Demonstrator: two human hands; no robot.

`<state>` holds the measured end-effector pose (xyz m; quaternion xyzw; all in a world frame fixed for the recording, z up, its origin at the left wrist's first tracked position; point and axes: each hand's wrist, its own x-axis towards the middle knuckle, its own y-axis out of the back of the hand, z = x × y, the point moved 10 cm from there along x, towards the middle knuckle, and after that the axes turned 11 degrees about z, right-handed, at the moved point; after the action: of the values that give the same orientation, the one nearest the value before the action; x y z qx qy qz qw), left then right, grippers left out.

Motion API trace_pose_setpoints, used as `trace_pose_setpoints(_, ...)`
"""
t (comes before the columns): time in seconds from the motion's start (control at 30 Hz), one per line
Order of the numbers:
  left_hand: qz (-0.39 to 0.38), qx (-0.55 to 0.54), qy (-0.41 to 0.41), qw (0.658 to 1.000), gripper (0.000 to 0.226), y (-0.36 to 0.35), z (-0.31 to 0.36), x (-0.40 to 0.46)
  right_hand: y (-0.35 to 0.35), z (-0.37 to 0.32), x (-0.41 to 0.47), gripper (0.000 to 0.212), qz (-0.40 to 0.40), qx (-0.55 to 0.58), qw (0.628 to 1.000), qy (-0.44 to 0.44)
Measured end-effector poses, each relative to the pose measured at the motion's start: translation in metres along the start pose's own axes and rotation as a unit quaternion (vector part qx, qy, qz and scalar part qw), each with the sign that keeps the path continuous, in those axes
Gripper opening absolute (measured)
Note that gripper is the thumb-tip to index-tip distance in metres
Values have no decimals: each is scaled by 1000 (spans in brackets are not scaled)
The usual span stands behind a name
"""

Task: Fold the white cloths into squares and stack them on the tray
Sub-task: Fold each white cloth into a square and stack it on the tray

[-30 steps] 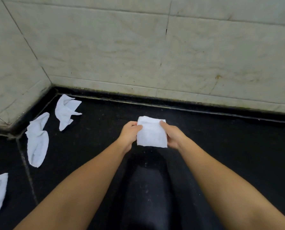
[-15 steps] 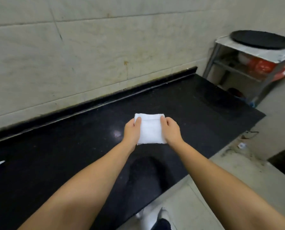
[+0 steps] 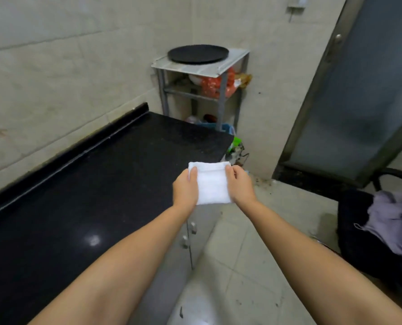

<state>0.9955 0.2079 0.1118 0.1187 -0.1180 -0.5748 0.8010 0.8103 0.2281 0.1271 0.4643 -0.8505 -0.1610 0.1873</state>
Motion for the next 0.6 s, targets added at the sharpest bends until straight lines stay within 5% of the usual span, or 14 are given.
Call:
trace_pose_setpoints(0.33,-35,34,-62,997,36,-252,105,1,163,90,187,34,50,-58,997,10)
trace_pose_setpoints(0.6,-44,27,-61,997,36,-346,145,74,162,111,311,42,31,-43,999,1)
